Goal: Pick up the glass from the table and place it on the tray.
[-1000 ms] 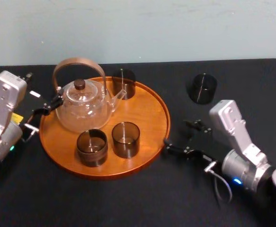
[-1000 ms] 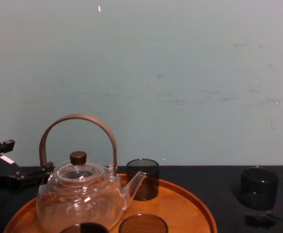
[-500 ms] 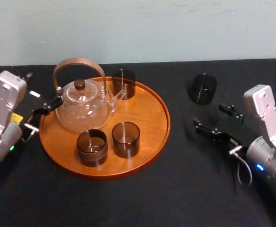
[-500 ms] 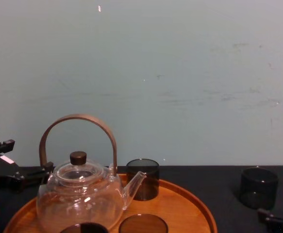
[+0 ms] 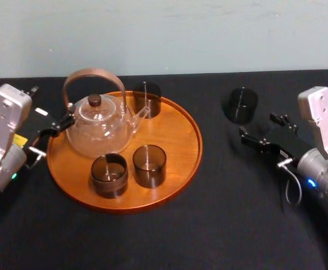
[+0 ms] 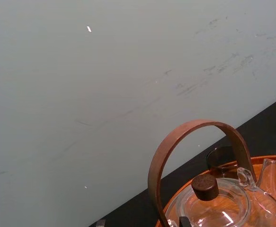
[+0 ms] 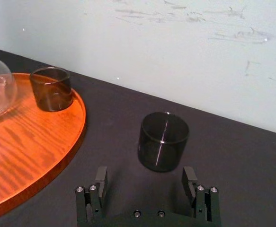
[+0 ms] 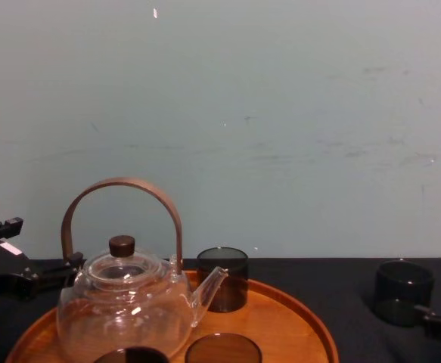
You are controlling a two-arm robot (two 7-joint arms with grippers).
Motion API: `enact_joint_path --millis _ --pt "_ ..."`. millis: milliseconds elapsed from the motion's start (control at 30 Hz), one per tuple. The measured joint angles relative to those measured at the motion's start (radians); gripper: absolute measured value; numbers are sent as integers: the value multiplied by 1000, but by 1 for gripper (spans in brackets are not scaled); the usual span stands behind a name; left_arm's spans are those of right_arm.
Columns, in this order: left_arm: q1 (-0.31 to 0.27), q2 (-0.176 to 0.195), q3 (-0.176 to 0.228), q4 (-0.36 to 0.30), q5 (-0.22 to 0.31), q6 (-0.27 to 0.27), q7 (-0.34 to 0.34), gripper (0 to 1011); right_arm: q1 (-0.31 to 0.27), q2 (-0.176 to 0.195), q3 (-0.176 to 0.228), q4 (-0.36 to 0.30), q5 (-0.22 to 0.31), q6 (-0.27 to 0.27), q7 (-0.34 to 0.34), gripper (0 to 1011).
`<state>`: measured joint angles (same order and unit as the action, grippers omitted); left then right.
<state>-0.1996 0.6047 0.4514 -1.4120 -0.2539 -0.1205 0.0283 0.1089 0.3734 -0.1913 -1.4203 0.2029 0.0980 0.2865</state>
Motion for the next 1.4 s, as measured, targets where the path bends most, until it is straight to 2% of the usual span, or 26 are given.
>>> enact_joint_path --millis 267,500,1133,1400 --pt "0 0 0 0 0 0 0 1009 68 -23 -13 81 -11 2 15 1002" --pt "0 0 0 0 0 0 0 1010 99 -36 -16 124 -16 0 17 1002" --pt "0 0 0 0 0 0 0 1010 134 -47 -12 173 -30 -2 13 1002" --pt "0 0 0 0 0 0 0 1010 168 -54 -10 212 -39 -4 13 1002"
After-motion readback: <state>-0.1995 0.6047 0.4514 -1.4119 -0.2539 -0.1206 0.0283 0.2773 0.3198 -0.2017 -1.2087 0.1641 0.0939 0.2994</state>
